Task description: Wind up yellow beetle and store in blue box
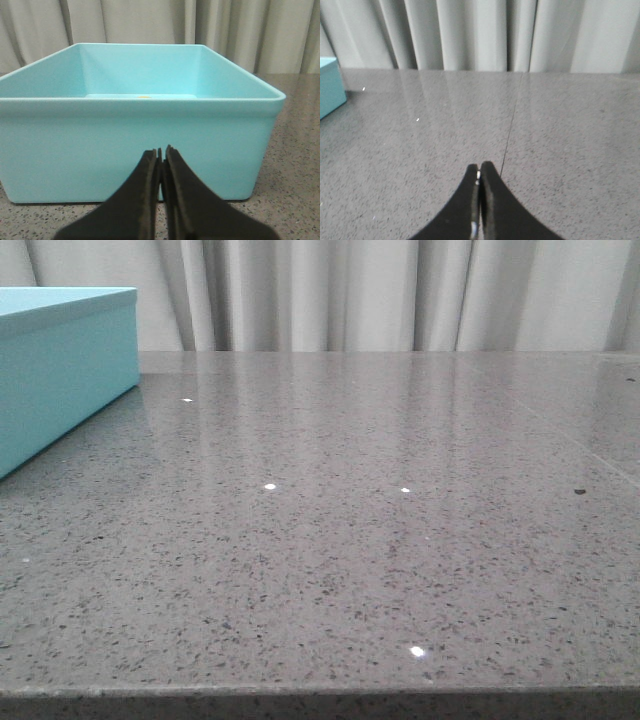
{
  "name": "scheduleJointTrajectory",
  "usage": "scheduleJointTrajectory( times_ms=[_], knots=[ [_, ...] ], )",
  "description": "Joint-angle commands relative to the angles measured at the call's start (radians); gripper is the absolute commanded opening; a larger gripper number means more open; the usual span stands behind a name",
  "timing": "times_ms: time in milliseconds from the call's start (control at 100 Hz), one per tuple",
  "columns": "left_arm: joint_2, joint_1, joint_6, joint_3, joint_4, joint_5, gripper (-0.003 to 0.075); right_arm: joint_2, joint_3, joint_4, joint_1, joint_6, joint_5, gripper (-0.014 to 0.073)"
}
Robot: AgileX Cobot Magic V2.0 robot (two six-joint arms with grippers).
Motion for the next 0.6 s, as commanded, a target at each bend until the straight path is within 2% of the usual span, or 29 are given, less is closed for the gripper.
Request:
scheduleJointTrajectory(
  times_ms=[0, 270, 390, 590],
  knots=[
    [-0.033, -0.008, -0.008, 0.022, -0.005, -0.071, -0.0019, -0.024, -0.011, -0.007, -0.032, -0.005, -0.096, -0.0068],
    [-0.033, -0.008, -0.008, 0.022, -0.005, -0.071, -0.0019, -0.126, 0.157, -0.019, -0.210, -0.005, -0.306, -0.0068],
    [-0.033, -0.008, -0.008, 0.022, -0.005, -0.071, -0.0018, -0.182, 0.235, -0.041, -0.239, -0.005, -0.359, -0.0068],
    [-0.033, -0.008, -0.008, 0.022, -0.005, -0.071, -0.0019, -0.276, 0.362, -0.046, -0.245, -0.005, -0.361, -0.0068]
  ],
)
